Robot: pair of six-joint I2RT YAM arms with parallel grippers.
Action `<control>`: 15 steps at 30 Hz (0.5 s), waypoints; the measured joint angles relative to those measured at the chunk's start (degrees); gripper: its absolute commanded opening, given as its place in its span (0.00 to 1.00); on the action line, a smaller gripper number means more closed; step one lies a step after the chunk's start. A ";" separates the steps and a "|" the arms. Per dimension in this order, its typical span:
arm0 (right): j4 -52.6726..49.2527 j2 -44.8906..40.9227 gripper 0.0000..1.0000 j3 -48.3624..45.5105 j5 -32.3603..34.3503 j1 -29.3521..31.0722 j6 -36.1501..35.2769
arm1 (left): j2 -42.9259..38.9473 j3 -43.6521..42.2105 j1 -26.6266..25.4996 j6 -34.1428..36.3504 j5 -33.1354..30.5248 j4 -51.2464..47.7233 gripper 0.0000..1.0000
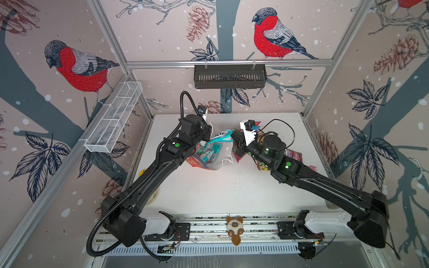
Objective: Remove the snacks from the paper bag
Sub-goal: 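Pull the teal Fox's packet up out of the bag with the right gripper, then lower the teal Fox's packet onto the table nearer the robot and open the right gripper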
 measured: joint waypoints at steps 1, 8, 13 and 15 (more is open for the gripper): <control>0.07 -0.70 0.00 0.33 0.24 -0.28 0.00 | 0.00 0.00 0.26 0.09 -0.09 0.00 0.00; -2.32 -4.22 0.00 1.31 4.39 -1.51 -0.39 | -0.20 -0.33 1.05 1.25 -1.40 0.11 0.00; -5.84 -6.86 0.00 0.57 7.72 -2.75 -0.35 | -0.55 -0.44 1.60 1.92 -2.99 0.11 0.00; -7.69 -7.48 0.00 0.22 9.29 -2.99 -0.33 | -1.03 -0.87 1.97 2.32 -3.50 0.22 0.00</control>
